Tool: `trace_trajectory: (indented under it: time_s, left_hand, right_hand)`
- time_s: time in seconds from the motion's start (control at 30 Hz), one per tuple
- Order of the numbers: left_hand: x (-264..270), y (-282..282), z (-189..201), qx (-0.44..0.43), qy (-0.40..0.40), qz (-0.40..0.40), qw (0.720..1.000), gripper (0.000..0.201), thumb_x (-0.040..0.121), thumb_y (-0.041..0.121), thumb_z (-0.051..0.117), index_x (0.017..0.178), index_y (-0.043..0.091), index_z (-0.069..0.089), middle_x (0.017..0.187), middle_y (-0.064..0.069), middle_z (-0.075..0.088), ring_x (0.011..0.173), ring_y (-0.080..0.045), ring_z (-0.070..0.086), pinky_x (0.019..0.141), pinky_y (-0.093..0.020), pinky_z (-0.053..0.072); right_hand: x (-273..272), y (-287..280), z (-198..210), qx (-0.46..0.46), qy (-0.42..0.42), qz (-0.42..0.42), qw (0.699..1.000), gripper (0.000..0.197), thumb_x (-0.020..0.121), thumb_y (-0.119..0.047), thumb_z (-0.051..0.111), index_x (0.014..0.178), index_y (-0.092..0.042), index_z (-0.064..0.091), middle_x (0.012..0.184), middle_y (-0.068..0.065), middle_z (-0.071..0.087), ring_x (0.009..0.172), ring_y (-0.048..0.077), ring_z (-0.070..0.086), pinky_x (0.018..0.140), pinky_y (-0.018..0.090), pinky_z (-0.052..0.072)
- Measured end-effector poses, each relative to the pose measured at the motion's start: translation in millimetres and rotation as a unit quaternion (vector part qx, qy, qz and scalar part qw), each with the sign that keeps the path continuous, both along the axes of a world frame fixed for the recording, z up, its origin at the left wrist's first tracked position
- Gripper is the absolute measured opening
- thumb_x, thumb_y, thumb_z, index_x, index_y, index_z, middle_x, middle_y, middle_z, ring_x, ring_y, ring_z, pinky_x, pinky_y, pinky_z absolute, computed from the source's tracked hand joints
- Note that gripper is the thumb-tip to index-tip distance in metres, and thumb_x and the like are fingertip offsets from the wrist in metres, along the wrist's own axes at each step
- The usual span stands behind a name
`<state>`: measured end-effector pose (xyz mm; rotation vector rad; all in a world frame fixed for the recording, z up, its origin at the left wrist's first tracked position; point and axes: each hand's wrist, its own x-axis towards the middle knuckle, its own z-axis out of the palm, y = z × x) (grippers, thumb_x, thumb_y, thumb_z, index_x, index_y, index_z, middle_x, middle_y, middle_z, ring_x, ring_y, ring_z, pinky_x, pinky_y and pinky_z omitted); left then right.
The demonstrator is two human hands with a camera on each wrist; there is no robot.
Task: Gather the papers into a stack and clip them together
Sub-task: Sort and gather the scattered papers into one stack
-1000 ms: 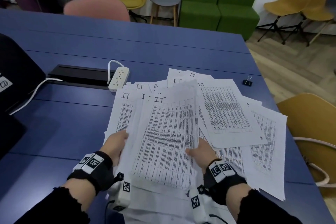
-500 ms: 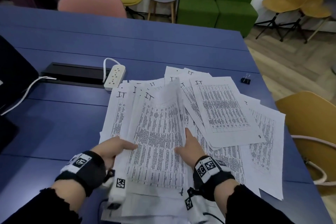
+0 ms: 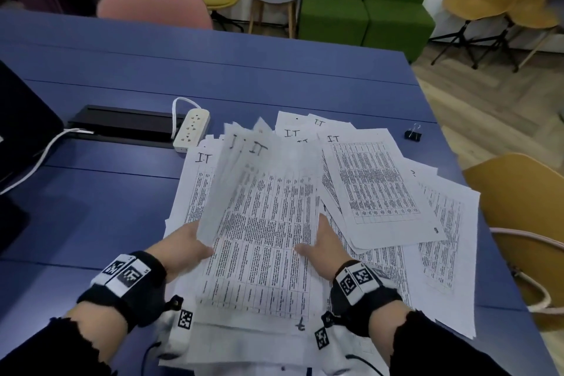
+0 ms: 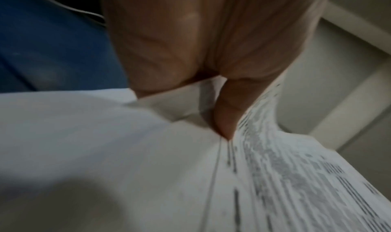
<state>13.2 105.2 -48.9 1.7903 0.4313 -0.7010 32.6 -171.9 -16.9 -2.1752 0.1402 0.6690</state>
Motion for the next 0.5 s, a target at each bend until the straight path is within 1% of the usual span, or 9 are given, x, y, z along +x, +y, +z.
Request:
trace_trajectory:
  time_s: [0.03,0.07,0.1,0.13,0.17,0.23,0.3,0.37,0.5]
  left_hand:
    - [-2.3,2.6,1.5,-0.030,-0.004,0.030,0.999,0.053,0.083,-0.003,0.060,0.131,0.017,0.053,0.123,-0.008,0.067,0.118,-0.026,0.057,0.105,-0.042,0.039]
    - [-4.5,5.5,2.7,-0.063,-0.010,0.061,0.996,0.050,0.086,-0.007,0.058,0.130,0.014,0.054,0.122,-0.009,0.068,0.118,-0.026,0.059,0.107,-0.043,0.038]
    - [-5.9,9.5,3.3,-0.098,-0.014,0.096,0.990,0.047,0.088,-0.011,0.054,0.130,0.011,0.055,0.123,-0.011,0.068,0.118,-0.028,0.060,0.108,-0.046,0.037]
    - [-7.3,12.9,3.5,-0.133,-0.017,0.126,0.983,0.046,0.089,-0.013,0.051,0.129,0.009,0.056,0.123,-0.013,0.068,0.117,-0.032,0.062,0.107,-0.050,0.039]
    - [-9.4,14.5,6.1,-0.163,-0.021,0.155,0.974,0.045,0.090,-0.014,0.048,0.128,0.008,0.056,0.122,-0.015,0.068,0.114,-0.034,0.063,0.104,-0.053,0.041]
    - [-11.7,15.4,9.4,-0.196,-0.028,0.189,0.962,0.042,0.090,-0.014,0.044,0.123,0.007,0.058,0.119,-0.017,0.069,0.107,-0.033,0.067,0.098,-0.052,0.045]
    - [-11.5,13.8,13.2,-0.211,-0.033,0.209,0.954,0.040,0.088,-0.014,0.043,0.118,0.006,0.060,0.114,-0.017,0.071,0.100,-0.031,0.070,0.094,-0.049,0.046]
    - [-9.9,11.8,13.3,-0.215,-0.032,0.215,0.952,0.039,0.089,-0.014,0.042,0.117,0.007,0.060,0.111,-0.016,0.072,0.100,-0.032,0.069,0.091,-0.050,0.047]
    - [-8.6,4.3,12.8,-0.202,-0.021,0.201,0.958,0.041,0.091,-0.016,0.039,0.118,0.008,0.060,0.111,-0.015,0.072,0.104,-0.033,0.067,0.090,-0.047,0.051]
  right_hand:
    - [4.3,-4.5,-1.9,0.005,-0.020,-0.009,1.000,0.058,0.093,-0.025,0.056,0.143,-0.011,0.029,0.142,0.005,0.044,0.128,0.025,0.046,0.105,0.033,0.037]
    - [8.8,-9.7,-2.6,0.008,-0.049,-0.027,0.998,0.041,0.095,-0.030,0.051,0.129,-0.010,0.044,0.127,0.004,0.056,0.115,0.023,0.055,0.099,0.032,0.043]
    - [14.0,-16.4,-3.4,0.002,-0.084,-0.048,0.995,0.032,0.097,-0.033,0.045,0.115,-0.009,0.053,0.110,0.001,0.061,0.099,0.020,0.058,0.086,0.028,0.046]
    - [20.2,-24.7,-4.7,-0.023,-0.120,-0.068,0.990,0.031,0.098,-0.036,0.041,0.105,-0.010,0.057,0.100,0.002,0.063,0.089,0.019,0.057,0.077,0.027,0.046]
    - [26.9,-34.5,-6.9,-0.065,-0.155,-0.078,0.983,0.032,0.097,-0.039,0.041,0.101,-0.011,0.058,0.097,0.003,0.064,0.087,0.019,0.057,0.074,0.026,0.044]
    - [38.4,-55.9,-15.9,-0.189,-0.182,-0.071,0.962,0.045,0.088,-0.047,0.052,0.117,-0.013,0.055,0.114,0.008,0.061,0.103,0.024,0.055,0.086,0.032,0.046]
    - [42.6,-68.9,-25.5,-0.302,-0.108,-0.012,0.947,0.072,0.077,-0.050,0.062,0.134,-0.016,0.038,0.135,0.011,0.046,0.121,0.030,0.046,0.098,0.043,0.044]
    - [44.4,-71.0,-31.9,-0.344,-0.050,0.034,0.937,0.085,0.072,-0.048,0.066,0.140,-0.017,0.026,0.145,0.013,0.034,0.130,0.033,0.037,0.101,0.047,0.042]
    - [50.7,-62.7,-35.4,-0.376,-0.056,0.076,0.922,0.074,0.077,-0.030,0.067,0.137,-0.015,0.025,0.141,0.017,0.035,0.126,0.036,0.039,0.099,0.046,0.044]
